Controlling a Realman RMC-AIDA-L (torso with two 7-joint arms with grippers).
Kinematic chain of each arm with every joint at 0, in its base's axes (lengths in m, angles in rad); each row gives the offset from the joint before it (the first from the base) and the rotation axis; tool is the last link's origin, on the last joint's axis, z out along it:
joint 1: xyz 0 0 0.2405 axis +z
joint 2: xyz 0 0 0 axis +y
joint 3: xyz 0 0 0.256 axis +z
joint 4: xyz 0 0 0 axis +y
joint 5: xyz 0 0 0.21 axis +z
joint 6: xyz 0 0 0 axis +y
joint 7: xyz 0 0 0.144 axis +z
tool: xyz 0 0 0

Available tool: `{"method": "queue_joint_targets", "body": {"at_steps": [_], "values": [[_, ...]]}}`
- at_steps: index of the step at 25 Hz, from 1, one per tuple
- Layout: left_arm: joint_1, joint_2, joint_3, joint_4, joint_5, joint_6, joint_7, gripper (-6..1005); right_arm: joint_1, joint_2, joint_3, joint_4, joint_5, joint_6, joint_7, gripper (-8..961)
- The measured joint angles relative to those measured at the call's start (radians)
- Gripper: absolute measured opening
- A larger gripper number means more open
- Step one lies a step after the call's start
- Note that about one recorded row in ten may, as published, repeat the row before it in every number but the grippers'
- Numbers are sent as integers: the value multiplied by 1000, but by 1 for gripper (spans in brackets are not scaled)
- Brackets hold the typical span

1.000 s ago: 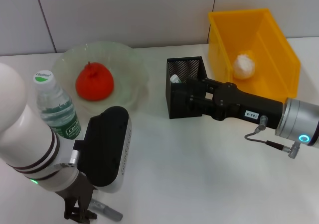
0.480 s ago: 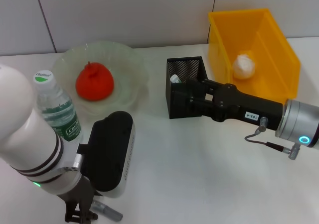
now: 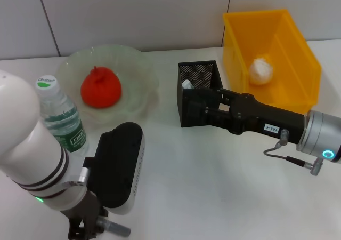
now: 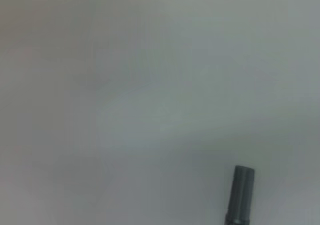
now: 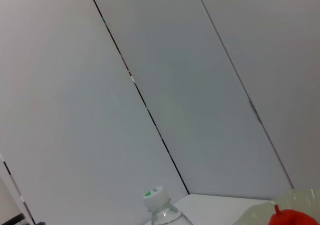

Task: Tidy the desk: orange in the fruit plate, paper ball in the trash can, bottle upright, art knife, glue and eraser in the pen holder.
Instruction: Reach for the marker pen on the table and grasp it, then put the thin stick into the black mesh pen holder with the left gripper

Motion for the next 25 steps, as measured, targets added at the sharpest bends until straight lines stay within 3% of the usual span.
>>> {"method": "queue_joint_targets", "body": {"at_steps": [3,7,25], "values": [[-3,0,0,0,2,3,-2,276,-2,0,0,0,2,-7,0,733],[-3,0,0,0,3,1,-3,216,-6,0,0,0,9,-13,1,733],[-9,0,-9,9,10,-26,-53,135,-33,-4,11,10,26,-37,-2,733]]}}
